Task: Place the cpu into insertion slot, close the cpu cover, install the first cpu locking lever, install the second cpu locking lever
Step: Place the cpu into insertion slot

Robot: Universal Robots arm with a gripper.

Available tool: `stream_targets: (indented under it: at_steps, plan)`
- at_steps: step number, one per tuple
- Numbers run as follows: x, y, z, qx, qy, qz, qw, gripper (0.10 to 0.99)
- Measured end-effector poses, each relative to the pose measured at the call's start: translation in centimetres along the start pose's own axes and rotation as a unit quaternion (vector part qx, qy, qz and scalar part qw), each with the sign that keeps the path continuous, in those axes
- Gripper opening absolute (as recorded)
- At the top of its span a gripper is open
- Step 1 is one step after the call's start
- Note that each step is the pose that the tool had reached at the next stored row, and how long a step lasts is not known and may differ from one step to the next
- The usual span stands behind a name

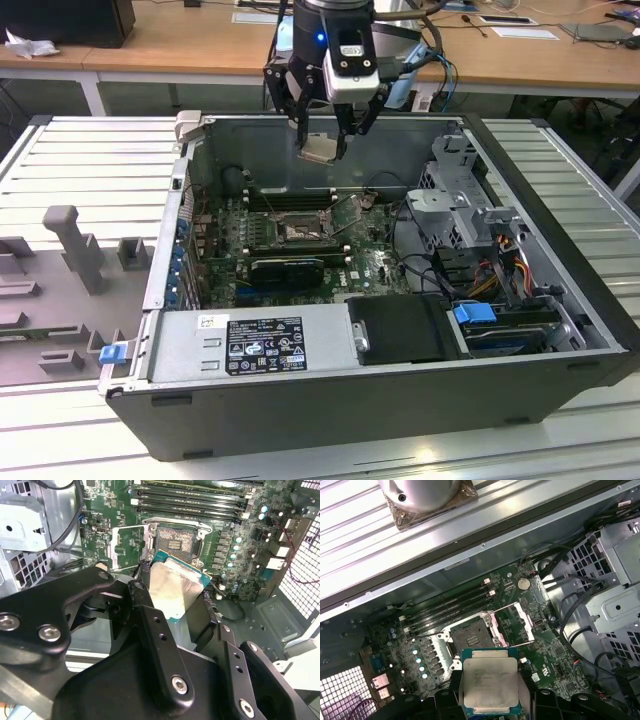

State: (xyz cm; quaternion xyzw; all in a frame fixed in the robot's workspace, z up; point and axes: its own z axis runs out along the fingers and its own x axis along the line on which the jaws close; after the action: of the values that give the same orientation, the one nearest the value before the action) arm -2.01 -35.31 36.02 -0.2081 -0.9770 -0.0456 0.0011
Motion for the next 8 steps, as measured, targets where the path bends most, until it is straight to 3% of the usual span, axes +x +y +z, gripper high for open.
stream_targets:
  at_steps: [6,8]
  plan:
    - [0.0,0.0,0.05,-0.0004,-0.0014,0.015,0.9999,0.529]
    - [0.0,-0.01,0.08,-0.0007,-0.0031,0.035,0.9994,0.529]
